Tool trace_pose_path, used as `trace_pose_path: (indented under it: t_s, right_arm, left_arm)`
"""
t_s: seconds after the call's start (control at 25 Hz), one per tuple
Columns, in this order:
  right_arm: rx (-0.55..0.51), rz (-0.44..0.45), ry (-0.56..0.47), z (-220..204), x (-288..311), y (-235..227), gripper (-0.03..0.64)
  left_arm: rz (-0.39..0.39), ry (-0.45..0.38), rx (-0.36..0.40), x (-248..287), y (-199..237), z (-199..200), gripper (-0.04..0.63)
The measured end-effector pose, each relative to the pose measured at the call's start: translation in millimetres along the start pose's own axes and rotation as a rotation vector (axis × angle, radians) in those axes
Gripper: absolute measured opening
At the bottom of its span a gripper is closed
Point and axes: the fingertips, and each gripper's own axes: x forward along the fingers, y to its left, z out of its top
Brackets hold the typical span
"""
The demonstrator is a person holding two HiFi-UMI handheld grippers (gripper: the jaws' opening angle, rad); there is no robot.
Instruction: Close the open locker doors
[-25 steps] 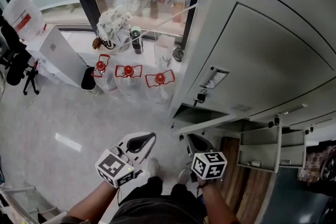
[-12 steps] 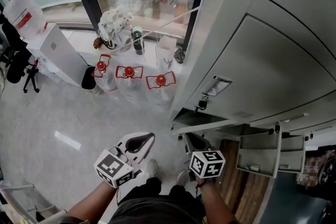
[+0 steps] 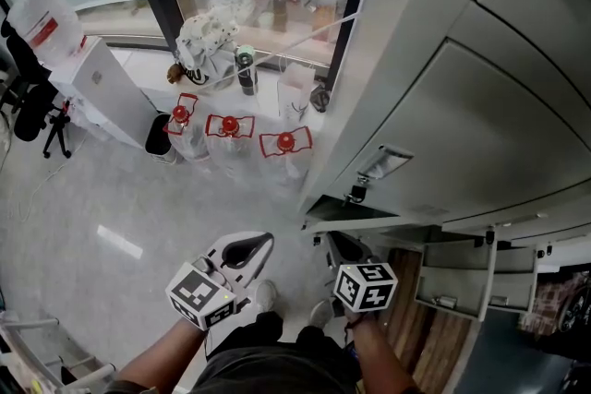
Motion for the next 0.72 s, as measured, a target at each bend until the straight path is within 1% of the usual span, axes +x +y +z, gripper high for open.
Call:
trace_pose_path:
  t_s: [0.4, 0.72]
  right_arm:
    - [-0.010, 0.012, 0.003, 9, 8, -2, 0.032]
    - [-0.013, 0.015, 0.003, 15, 15, -5, 0.032]
  left_arm:
    - [0.007, -0.006, -0.002, 4, 4, 1, 0.009]
    - [0.027, 0.000, -0.016, 6, 9, 4, 0.009]
